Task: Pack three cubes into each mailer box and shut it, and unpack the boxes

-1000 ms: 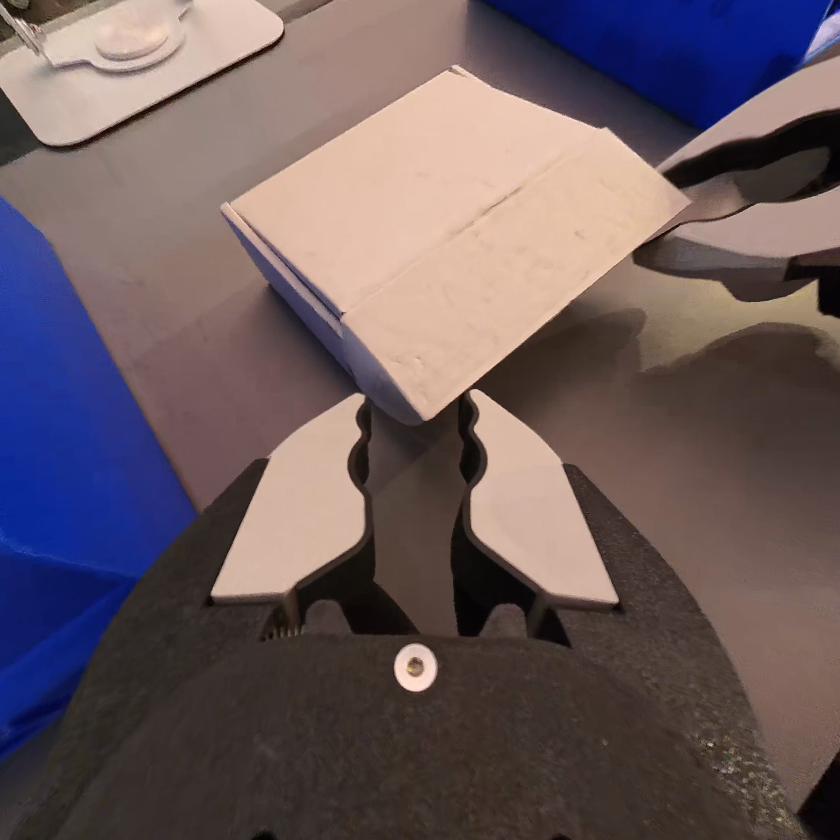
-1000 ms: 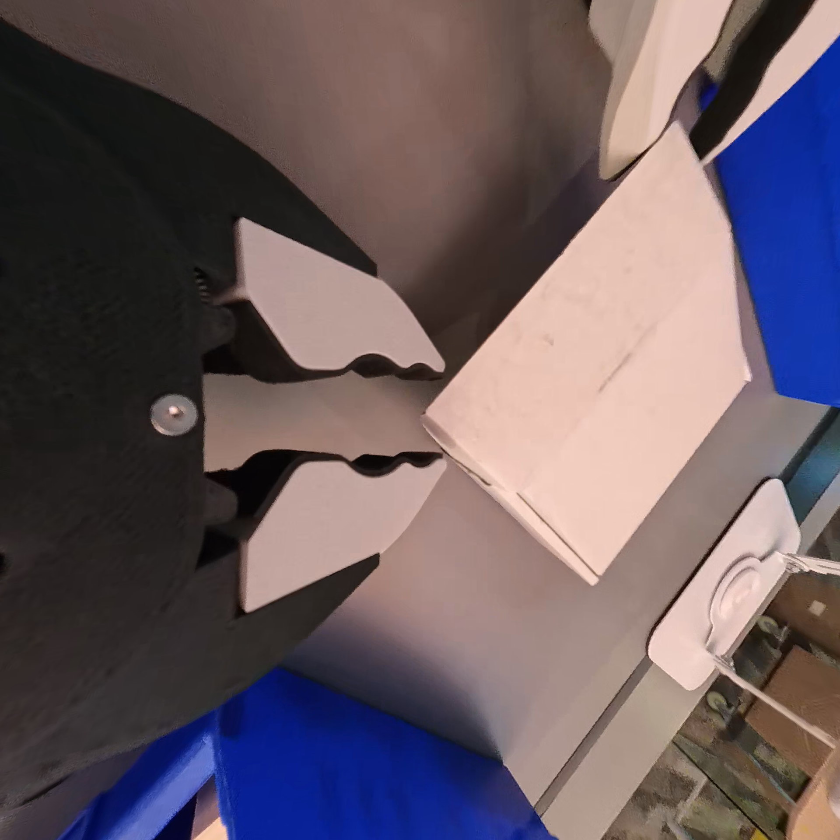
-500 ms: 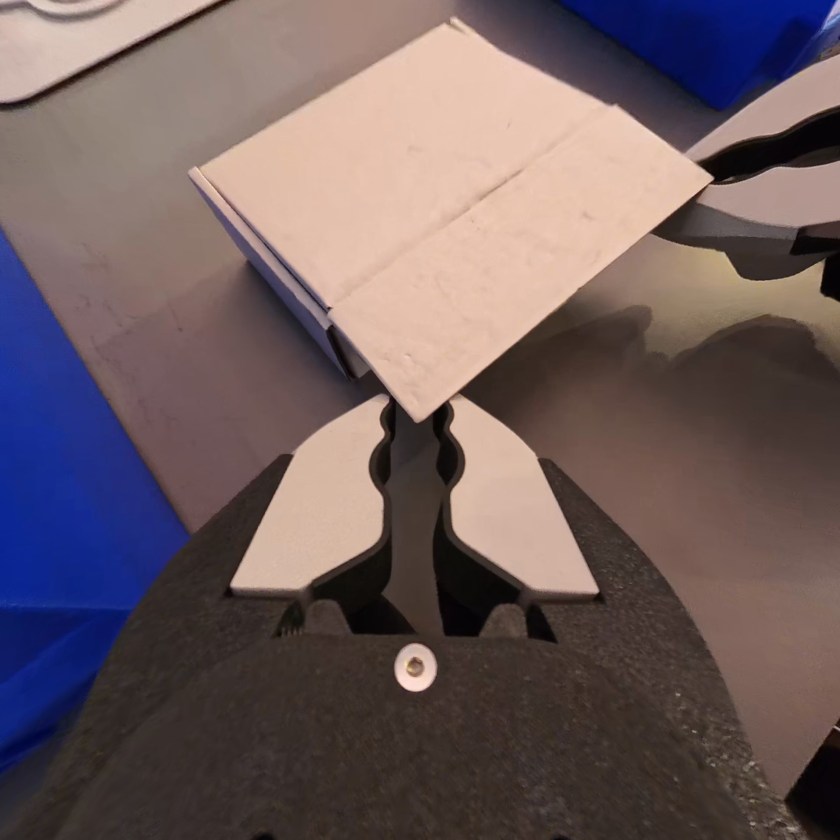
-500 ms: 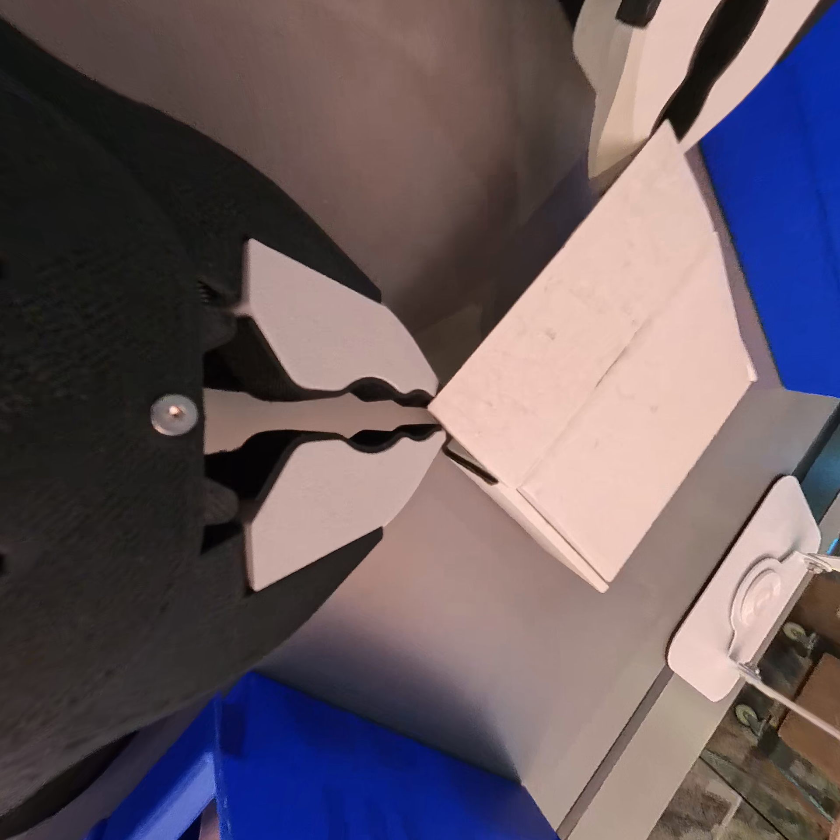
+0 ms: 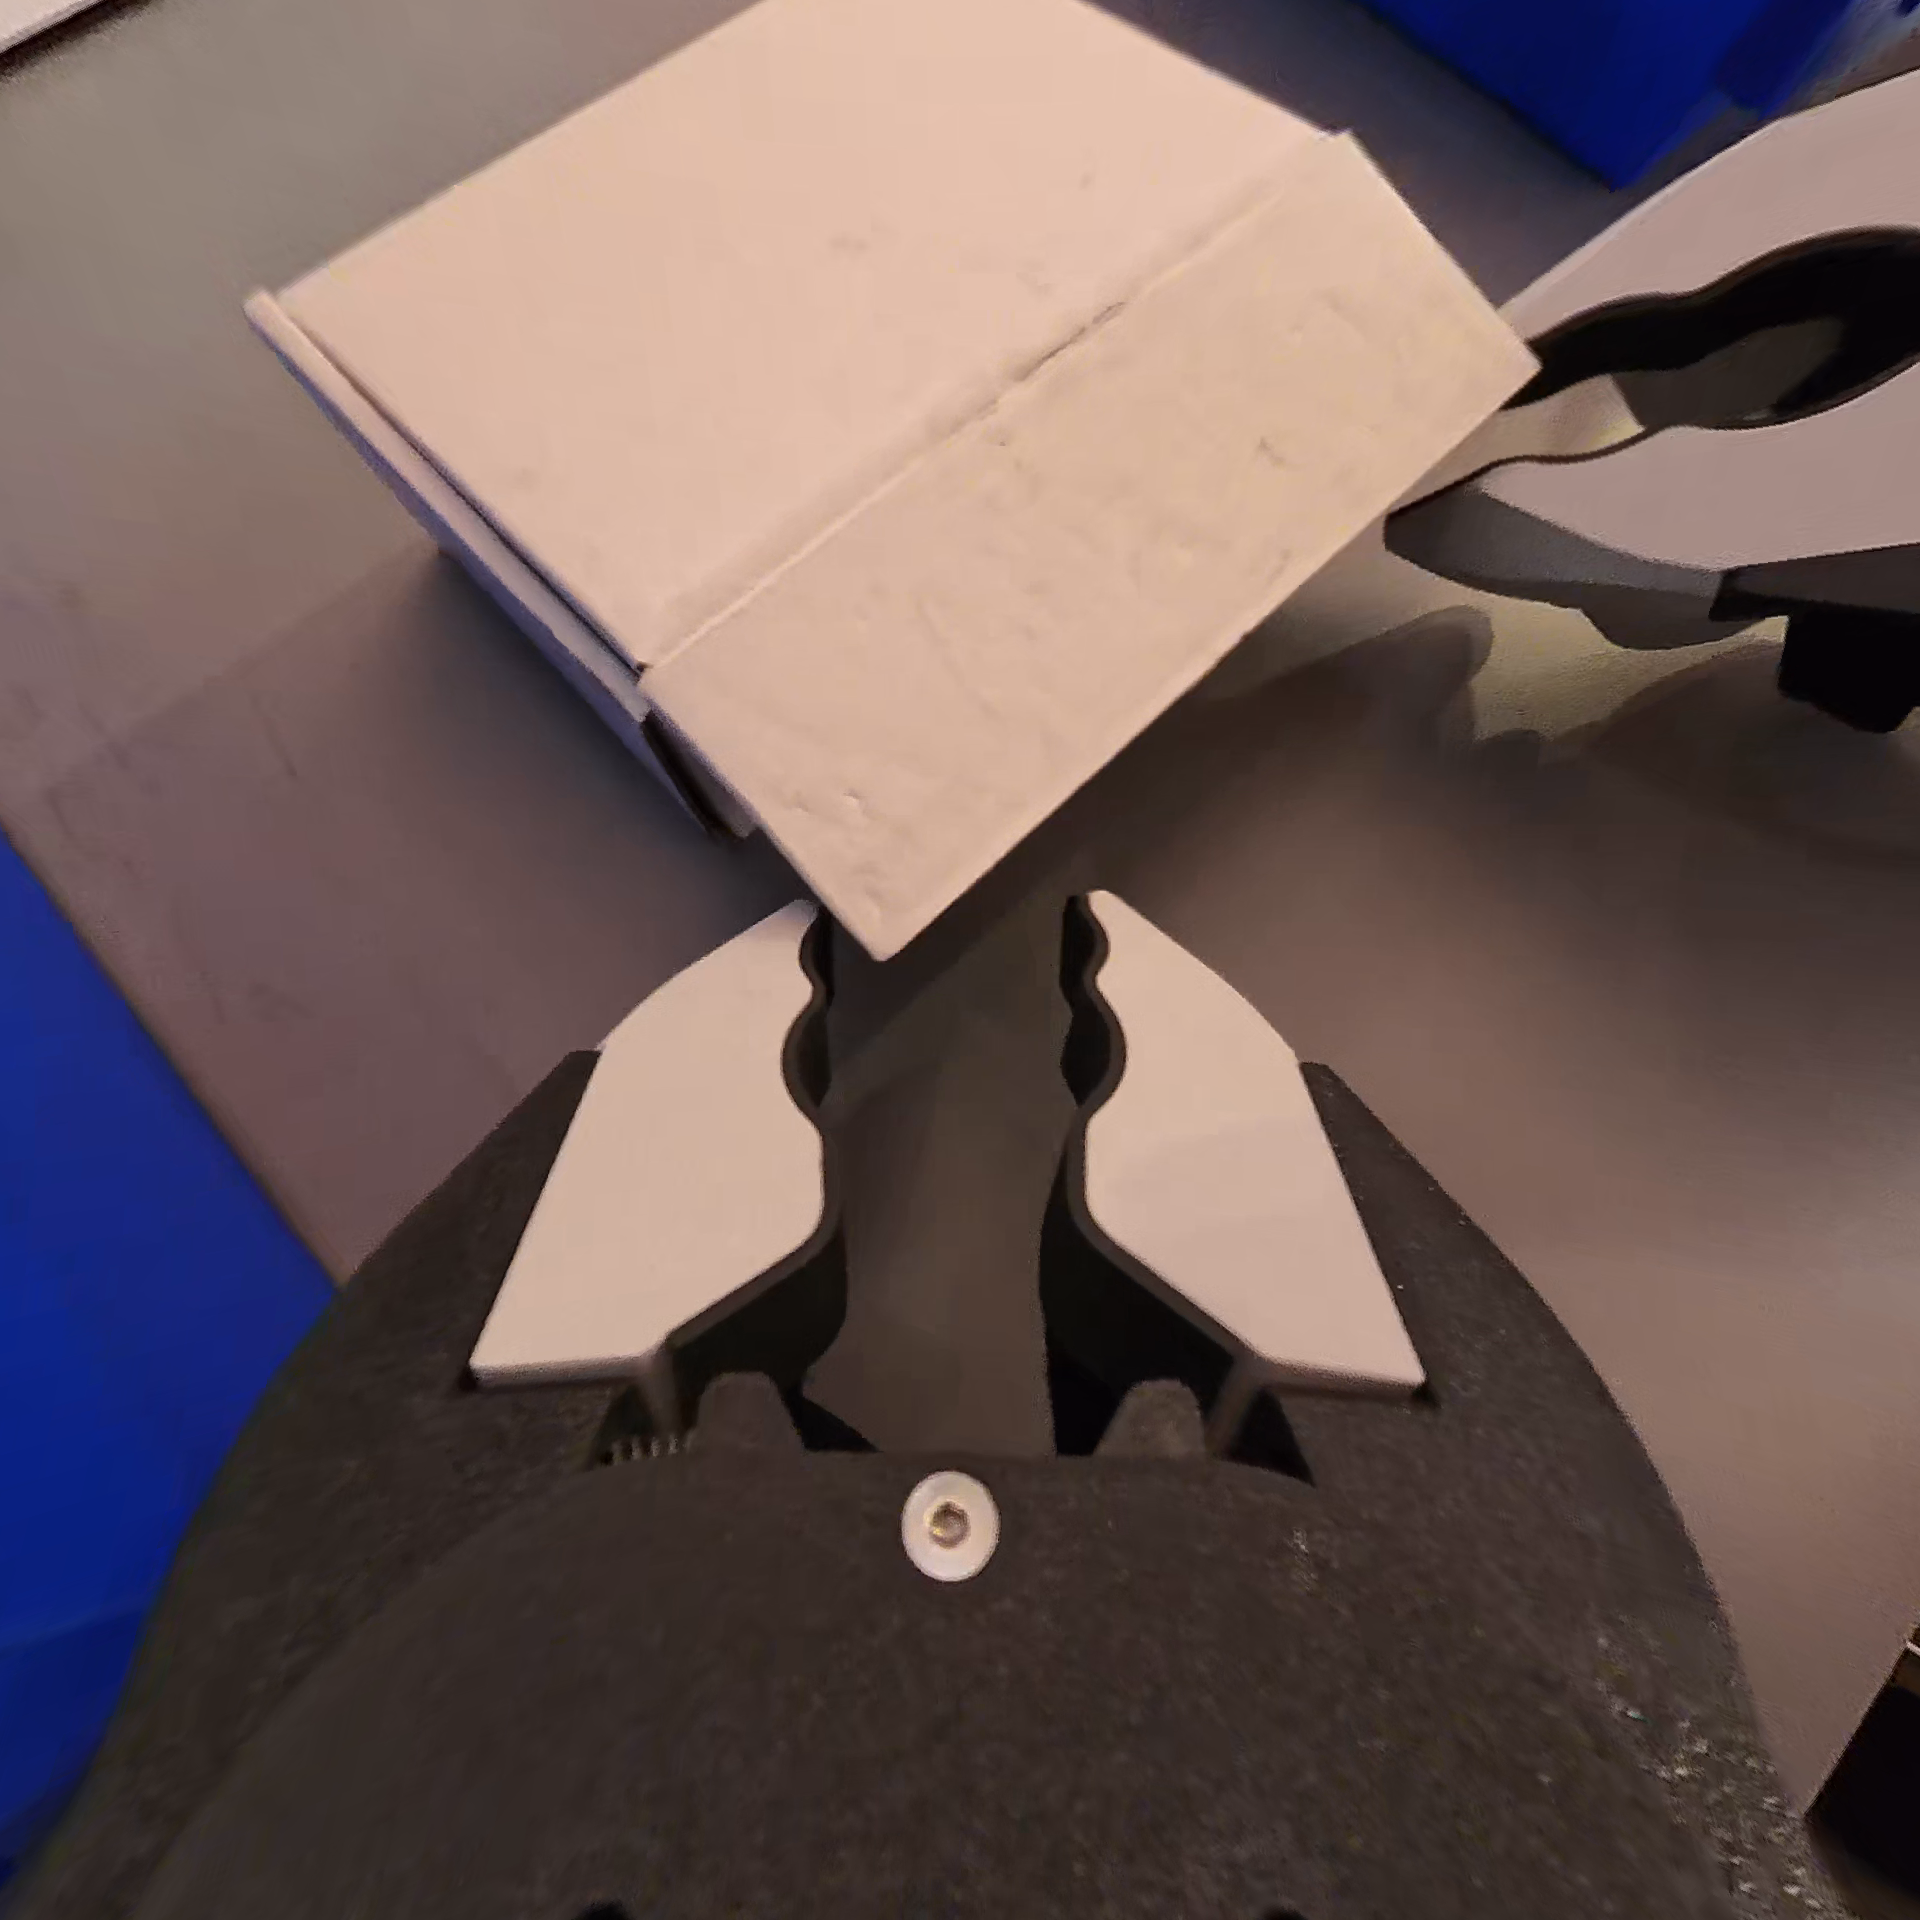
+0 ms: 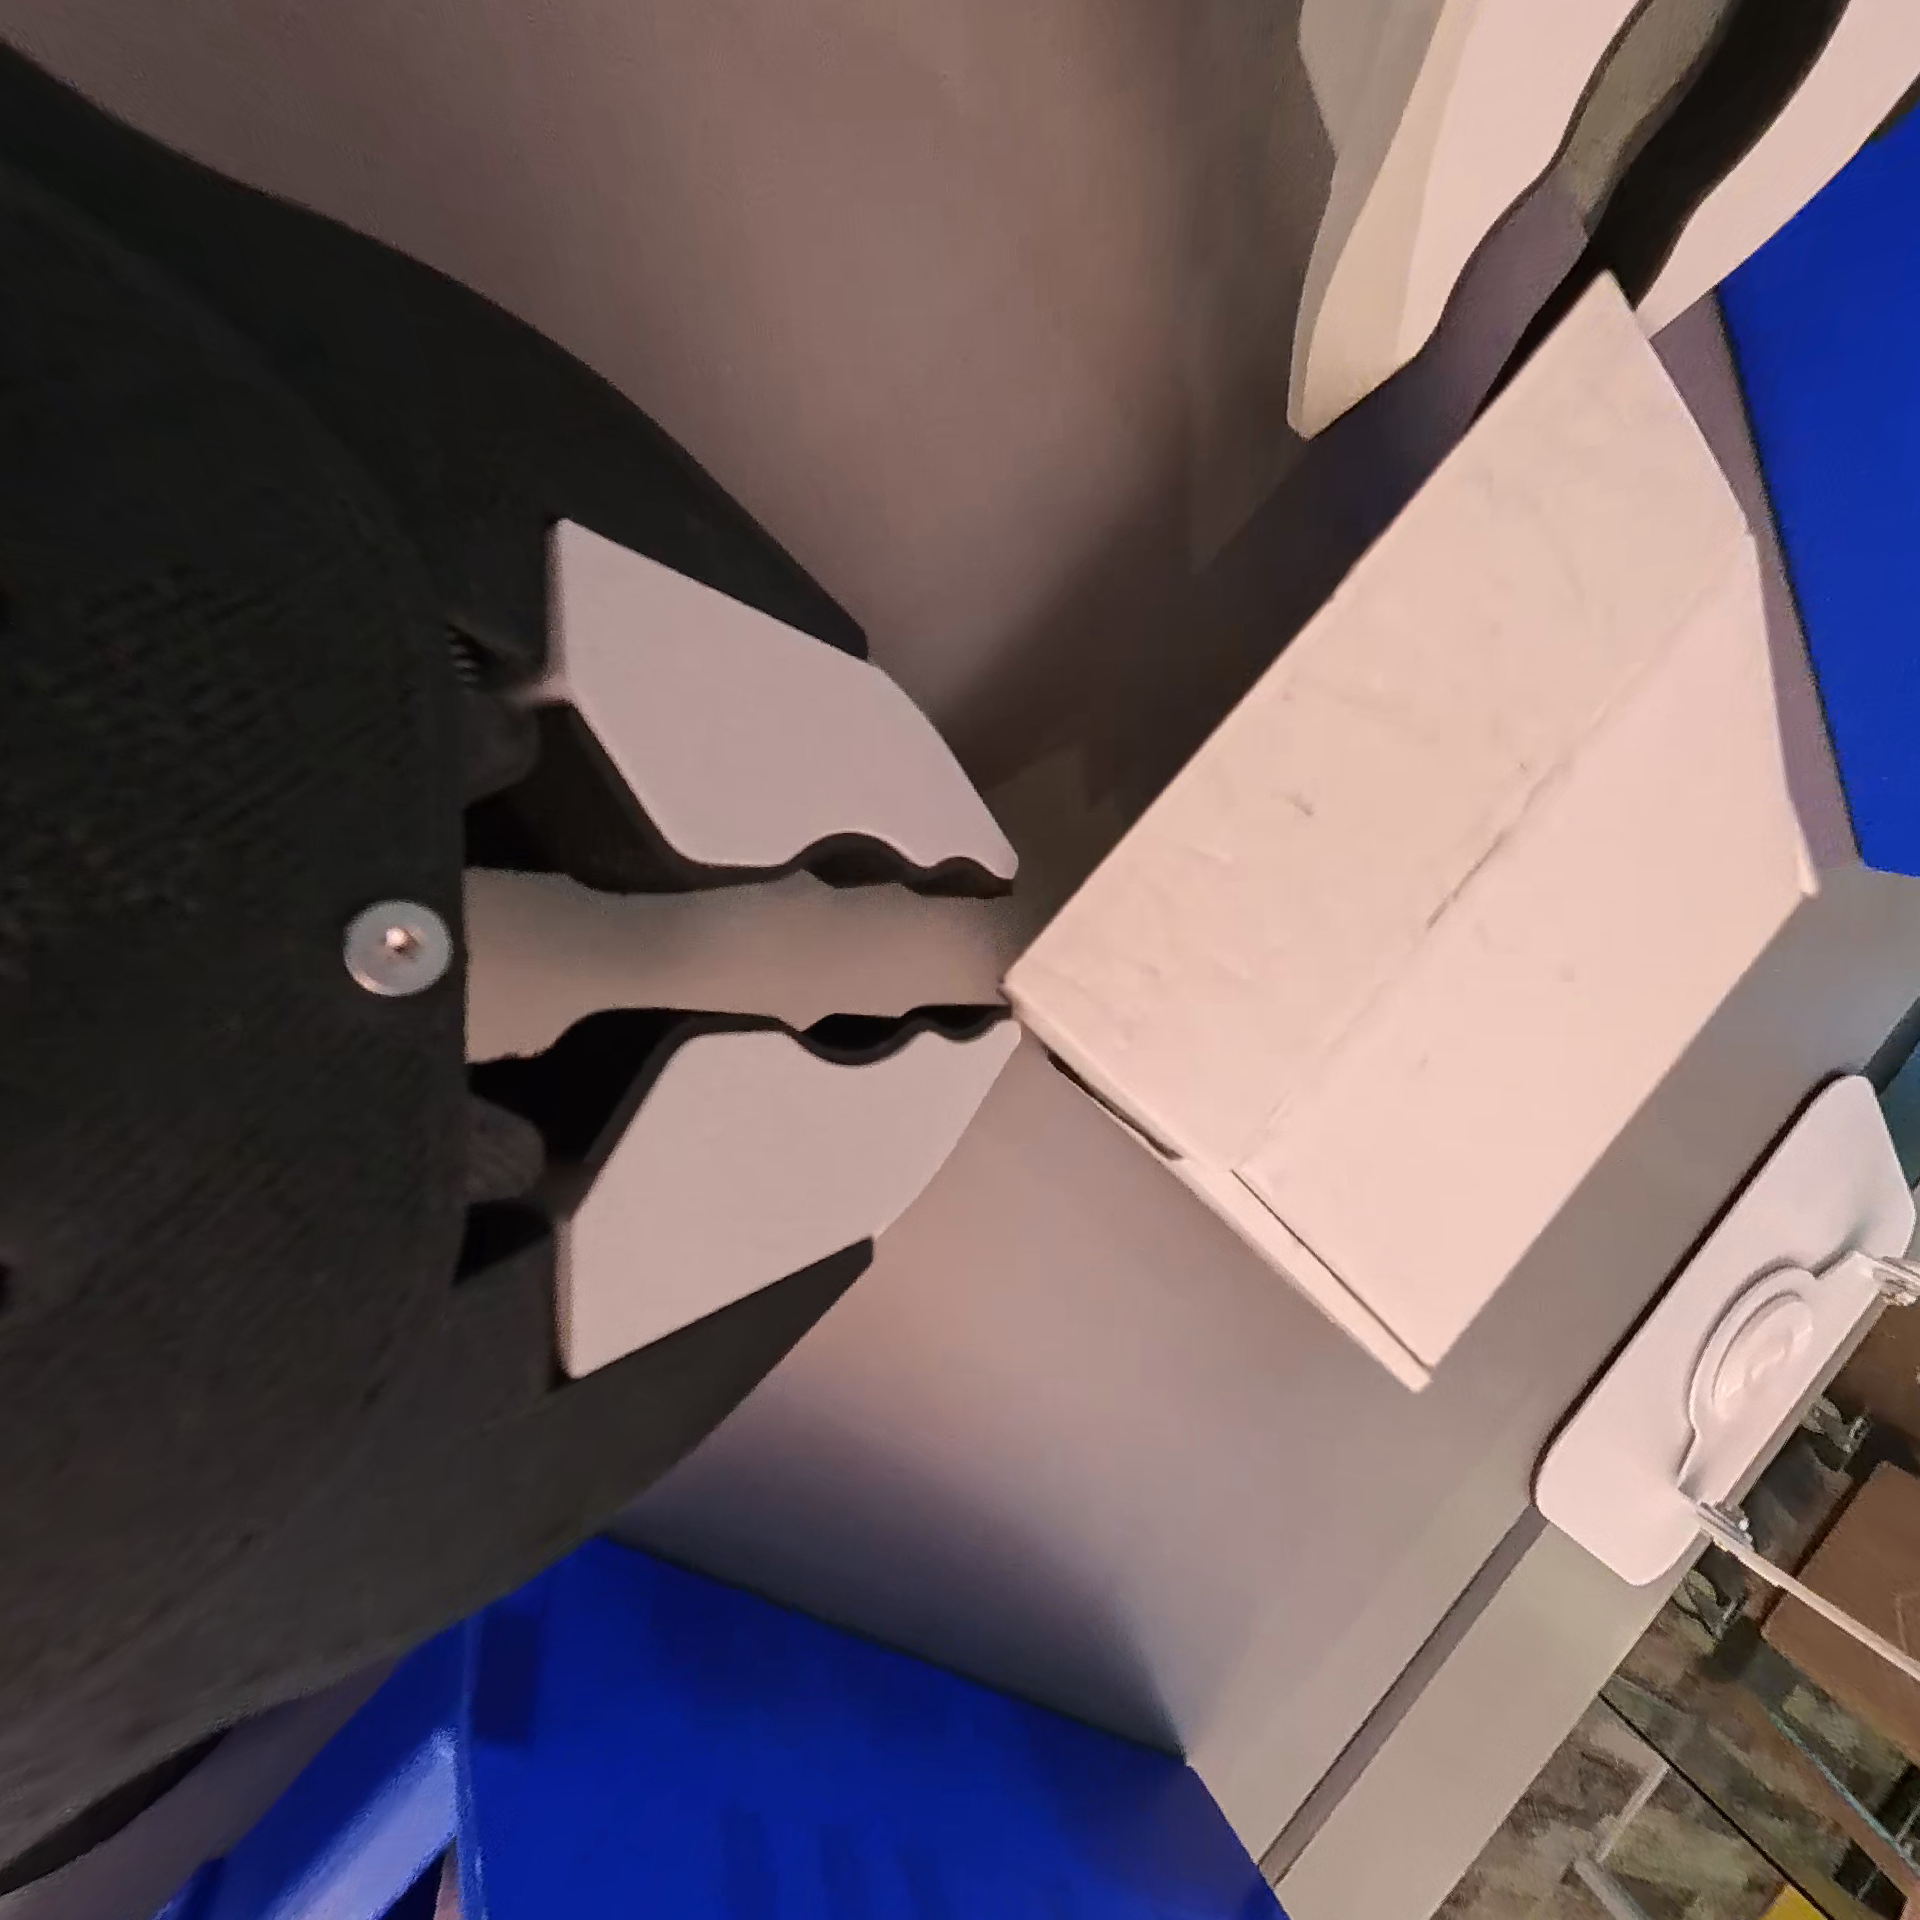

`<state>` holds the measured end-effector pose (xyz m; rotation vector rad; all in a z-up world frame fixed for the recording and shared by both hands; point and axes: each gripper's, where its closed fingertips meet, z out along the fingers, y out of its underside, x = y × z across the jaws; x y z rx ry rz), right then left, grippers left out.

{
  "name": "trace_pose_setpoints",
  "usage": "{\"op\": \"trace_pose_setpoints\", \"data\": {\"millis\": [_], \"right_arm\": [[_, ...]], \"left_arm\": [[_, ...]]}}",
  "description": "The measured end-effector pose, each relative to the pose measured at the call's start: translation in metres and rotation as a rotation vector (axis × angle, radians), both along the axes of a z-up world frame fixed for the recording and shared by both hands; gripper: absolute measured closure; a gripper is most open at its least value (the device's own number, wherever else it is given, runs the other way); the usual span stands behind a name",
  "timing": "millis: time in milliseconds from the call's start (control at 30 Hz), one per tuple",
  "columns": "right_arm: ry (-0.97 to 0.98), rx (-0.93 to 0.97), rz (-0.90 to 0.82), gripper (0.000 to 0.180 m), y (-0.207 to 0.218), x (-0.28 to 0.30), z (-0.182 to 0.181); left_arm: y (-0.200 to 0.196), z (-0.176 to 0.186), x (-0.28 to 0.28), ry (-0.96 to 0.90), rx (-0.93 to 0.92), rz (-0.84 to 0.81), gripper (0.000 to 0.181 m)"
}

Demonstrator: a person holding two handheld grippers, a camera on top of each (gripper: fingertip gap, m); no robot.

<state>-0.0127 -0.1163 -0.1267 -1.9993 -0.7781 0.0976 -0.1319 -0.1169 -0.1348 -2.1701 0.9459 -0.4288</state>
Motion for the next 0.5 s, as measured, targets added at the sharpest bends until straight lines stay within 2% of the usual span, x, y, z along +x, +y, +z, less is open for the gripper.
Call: {"op": "trace_pose_setpoints", "data": {"millis": [300,500], "right_arm": [[-0.129,0.018,0.038,0.153,0.0082,0.0023,-0.0043],[-0.068,-0.041,0.057,0.149,0.0066,0.0045,-0.0046]], "left_arm": [[-0.002,-0.0065,0.0032,-0.032,-0.106,-0.027,0.135],[-0.0032,-0.0014,0.0012,-0.12,-0.16,-0.016,0.135]]}}
